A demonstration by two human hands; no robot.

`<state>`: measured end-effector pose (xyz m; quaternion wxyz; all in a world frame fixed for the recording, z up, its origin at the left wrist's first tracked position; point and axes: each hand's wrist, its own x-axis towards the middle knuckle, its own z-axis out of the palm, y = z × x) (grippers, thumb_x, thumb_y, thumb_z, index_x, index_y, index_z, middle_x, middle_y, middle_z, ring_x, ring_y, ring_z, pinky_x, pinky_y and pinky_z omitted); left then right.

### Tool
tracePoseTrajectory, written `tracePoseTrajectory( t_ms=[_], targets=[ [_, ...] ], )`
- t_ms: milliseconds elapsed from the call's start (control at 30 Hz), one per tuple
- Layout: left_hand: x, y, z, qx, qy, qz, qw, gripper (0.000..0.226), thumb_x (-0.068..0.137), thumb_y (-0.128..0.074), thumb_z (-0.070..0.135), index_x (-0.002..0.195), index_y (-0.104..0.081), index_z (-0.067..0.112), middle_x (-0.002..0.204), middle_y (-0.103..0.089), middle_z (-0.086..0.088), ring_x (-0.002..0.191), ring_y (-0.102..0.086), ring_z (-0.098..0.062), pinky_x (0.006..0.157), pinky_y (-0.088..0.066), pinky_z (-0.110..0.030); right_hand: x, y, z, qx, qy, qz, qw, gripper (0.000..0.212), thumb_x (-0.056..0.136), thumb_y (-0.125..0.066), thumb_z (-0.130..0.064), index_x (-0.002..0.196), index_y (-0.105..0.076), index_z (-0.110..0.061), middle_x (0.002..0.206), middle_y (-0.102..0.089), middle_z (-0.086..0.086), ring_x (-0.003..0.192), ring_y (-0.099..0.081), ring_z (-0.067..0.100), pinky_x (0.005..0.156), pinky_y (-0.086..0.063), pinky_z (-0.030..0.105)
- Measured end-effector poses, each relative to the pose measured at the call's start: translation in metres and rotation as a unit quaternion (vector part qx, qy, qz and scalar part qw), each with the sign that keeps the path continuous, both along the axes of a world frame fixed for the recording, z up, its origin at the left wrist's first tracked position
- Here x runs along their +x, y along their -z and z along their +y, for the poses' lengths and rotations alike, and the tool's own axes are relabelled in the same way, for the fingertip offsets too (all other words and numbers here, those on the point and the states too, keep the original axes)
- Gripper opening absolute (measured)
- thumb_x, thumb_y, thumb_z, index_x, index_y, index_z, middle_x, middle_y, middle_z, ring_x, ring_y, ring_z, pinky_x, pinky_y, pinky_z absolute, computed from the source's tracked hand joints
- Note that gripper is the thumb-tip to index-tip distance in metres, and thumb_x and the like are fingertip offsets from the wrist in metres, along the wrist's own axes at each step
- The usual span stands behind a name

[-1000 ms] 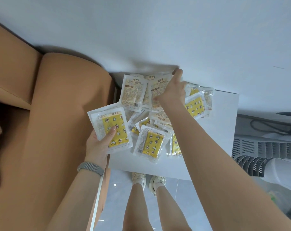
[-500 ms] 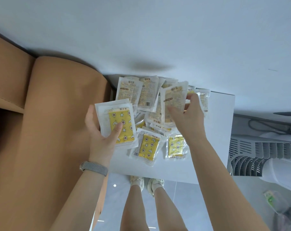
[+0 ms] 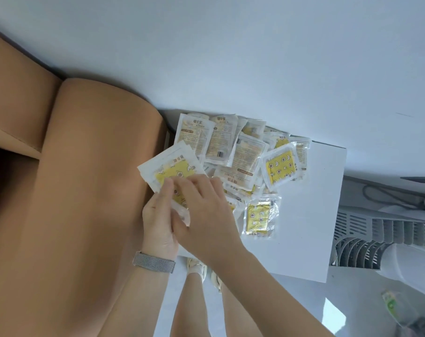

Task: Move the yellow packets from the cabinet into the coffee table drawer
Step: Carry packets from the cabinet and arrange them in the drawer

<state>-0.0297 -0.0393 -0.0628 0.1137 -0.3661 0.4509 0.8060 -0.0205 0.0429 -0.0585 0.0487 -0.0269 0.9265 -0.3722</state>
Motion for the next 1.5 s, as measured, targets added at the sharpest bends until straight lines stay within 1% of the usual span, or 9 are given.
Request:
tracePoseTrajectory(
  t_ms=[167, 300, 400, 500, 600, 700, 933, 1100, 1500],
  targets=[
    [0.003, 0.005, -0.031, -0.101, -0.012, -0.037, 0.994, 0.028, 0.080, -0.066, 0.044, 0.089, -0.075, 0.019, 0.093, -0.074, -0.003, 0.088, -0.068, -0.025, 0.075, -0.053, -0.038, -0.014, -0.010, 0.004, -0.126, -0.125, -0.139, 0.974, 0.035, 0.084, -0.067, -0.022, 0.119, -0.063, -0.020, 0.104, -0.063, -0.009, 0.097, -0.054, 0.007, 0.081, -0.049, 0.022],
    [0.007, -0.001, -0.055, -0.114, -0.034, -0.031, 0.992, 0.023, 0.088, -0.056, 0.036, 0.094, -0.066, 0.015, 0.087, -0.077, 0.004, 0.079, -0.074, -0.013, 0.059, -0.058, -0.029, -0.046, -0.008, 0.016, -0.187, -0.043, -0.138, 0.972, 0.005, 0.089, -0.069, -0.023, 0.090, -0.070, -0.019, 0.075, -0.068, -0.011, 0.074, -0.064, 0.004, 0.073, -0.055, 0.022],
    [0.011, -0.006, -0.068, -0.117, -0.046, -0.028, 0.992, 0.016, 0.094, -0.051, 0.030, 0.092, -0.064, 0.020, 0.079, -0.076, 0.007, 0.074, -0.074, -0.010, 0.053, -0.056, -0.024, -0.079, 0.019, 0.012, -0.057, 0.037, -0.103, 0.992, 0.020, 0.091, -0.063, -0.019, 0.111, -0.064, -0.020, 0.099, -0.066, -0.009, 0.099, -0.060, 0.010, 0.087, -0.049, 0.027],
    [0.016, -0.010, -0.076, -0.112, -0.052, -0.032, 0.992, 0.018, 0.097, -0.048, 0.028, 0.102, -0.064, 0.024, 0.085, -0.076, 0.011, 0.077, -0.073, -0.008, 0.054, -0.056, -0.023, -0.111, 0.052, -0.007, 0.176, -0.062, -0.094, 0.978, 0.042, 0.091, -0.054, -0.006, 0.131, -0.052, -0.019, 0.131, -0.052, 0.003, 0.121, -0.044, 0.026, 0.097, -0.038, 0.034],
    [0.024, -0.009, -0.082, -0.119, -0.059, -0.027, 0.991, 0.018, 0.098, -0.047, 0.027, 0.102, -0.064, 0.028, 0.085, -0.076, 0.015, 0.077, -0.073, -0.005, 0.054, -0.056, -0.021, -0.131, 0.071, -0.026, 0.333, -0.223, -0.096, 0.911, 0.059, 0.085, -0.056, 0.002, 0.138, -0.044, -0.023, 0.139, -0.040, 0.007, 0.127, -0.036, 0.031, 0.101, -0.034, 0.040],
    [0.032, -0.007, -0.086, -0.123, -0.057, -0.023, 0.991, 0.018, 0.093, -0.049, 0.030, 0.101, -0.065, 0.028, 0.088, -0.076, 0.015, 0.080, -0.073, -0.006, 0.057, -0.057, -0.023, -0.151, 0.081, -0.028, 0.439, -0.312, -0.110, 0.835, 0.071, 0.087, -0.061, -0.010, 0.147, -0.030, -0.034, 0.150, -0.026, 0.008, 0.138, -0.023, 0.035, 0.108, -0.027, 0.048],
    [0.039, 0.000, -0.088, -0.122, -0.057, -0.025, 0.991, 0.023, 0.080, -0.054, 0.037, 0.097, -0.067, 0.028, 0.090, -0.076, 0.012, 0.083, -0.073, -0.009, 0.067, -0.062, -0.031, -0.182, 0.093, -0.018, 0.529, -0.413, -0.149, 0.727, 0.078, 0.090, -0.065, -0.037, 0.153, -0.018, -0.034, 0.162, -0.013, 0.002, 0.149, -0.002, 0.036, 0.115, -0.009, 0.061],
    [0.033, -0.002, -0.089, -0.119, -0.065, -0.025, 0.990, 0.021, 0.080, -0.055, 0.037, 0.085, -0.074, 0.031, 0.091, -0.076, 0.012, 0.082, -0.073, -0.008, 0.060, -0.059, -0.026, -0.186, 0.093, -0.008, 0.515, -0.435, -0.121, 0.729, 0.093, 0.080, -0.072, -0.051, 0.153, -0.017, -0.034, 0.160, -0.021, 0.001, 0.149, -0.010, 0.033, 0.117, -0.008, 0.060],
    [0.017, -0.003, -0.081, -0.116, -0.060, -0.025, 0.991, 0.019, 0.098, -0.047, 0.026, 0.097, -0.067, 0.028, 0.088, -0.076, 0.011, 0.079, -0.073, -0.008, 0.057, -0.058, -0.025, -0.177, 0.077, 0.017, 0.511, -0.420, -0.075, 0.746, 0.099, 0.068, -0.073, -0.065, 0.146, -0.030, -0.021, 0.149, -0.032, 0.012, 0.141, -0.020, 0.040, 0.118, -0.016, 0.049]
  ],
)
